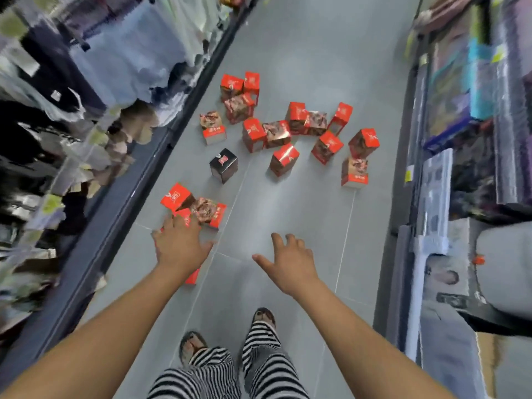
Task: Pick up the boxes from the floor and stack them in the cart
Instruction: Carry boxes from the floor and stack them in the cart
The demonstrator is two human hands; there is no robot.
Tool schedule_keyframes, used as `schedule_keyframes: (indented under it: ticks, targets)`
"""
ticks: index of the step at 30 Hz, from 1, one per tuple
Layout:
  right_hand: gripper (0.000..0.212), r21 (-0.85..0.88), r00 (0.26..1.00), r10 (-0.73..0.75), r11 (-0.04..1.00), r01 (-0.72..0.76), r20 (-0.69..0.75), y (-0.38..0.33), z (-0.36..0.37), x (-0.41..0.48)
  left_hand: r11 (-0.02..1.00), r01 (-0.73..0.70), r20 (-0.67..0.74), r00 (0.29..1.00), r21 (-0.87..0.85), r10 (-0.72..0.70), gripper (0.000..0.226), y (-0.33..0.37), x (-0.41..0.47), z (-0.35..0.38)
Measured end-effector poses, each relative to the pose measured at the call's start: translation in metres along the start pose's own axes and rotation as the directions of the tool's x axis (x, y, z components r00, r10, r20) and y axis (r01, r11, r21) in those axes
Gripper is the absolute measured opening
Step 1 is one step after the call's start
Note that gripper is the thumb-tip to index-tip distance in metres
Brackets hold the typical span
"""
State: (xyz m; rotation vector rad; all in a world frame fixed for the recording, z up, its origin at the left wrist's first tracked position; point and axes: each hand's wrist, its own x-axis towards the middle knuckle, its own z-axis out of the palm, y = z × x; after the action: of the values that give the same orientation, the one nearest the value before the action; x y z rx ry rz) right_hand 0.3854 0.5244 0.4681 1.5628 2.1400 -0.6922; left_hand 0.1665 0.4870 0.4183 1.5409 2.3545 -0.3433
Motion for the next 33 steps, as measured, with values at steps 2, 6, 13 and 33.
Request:
schedule_keyframes:
  ticks: [2, 6, 13, 33]
  targets:
    - [0.068, 0.007, 1.000, -0.020, 1.000, 0.020, 0.000, -0.001, 0.029, 0.040, 0.999, 0.047, 0.000, 0.999, -0.027, -0.047, 0.072, -0.008, 0.027, 0.042]
    - [0.070, -0.006, 0.999, -0.052, 0.999, 0.052, 0.007, -0.003, 0.107, 0.129, 0.983, 0.148, -0.016, 0.989, -0.107, -0.150, 0.073, -0.028, 0.083, 0.141]
    - [0.076, 0.001, 0.987, -0.140, 0.990, 0.141, -0.081, -0.019, 0.255, 0.299, 0.961, 0.127, -0.171, 0.970, -0.247, -0.173, 0.099, -0.086, 0.187, 0.319]
    - [0.093, 0.422, 0.812, -0.324, 0.726, 0.542, -0.485, -0.031, 0.412, 0.480, 0.753, -0.273, -0.504, 0.859, -0.599, -0.089, 0.115, -0.167, 0.239, 0.471]
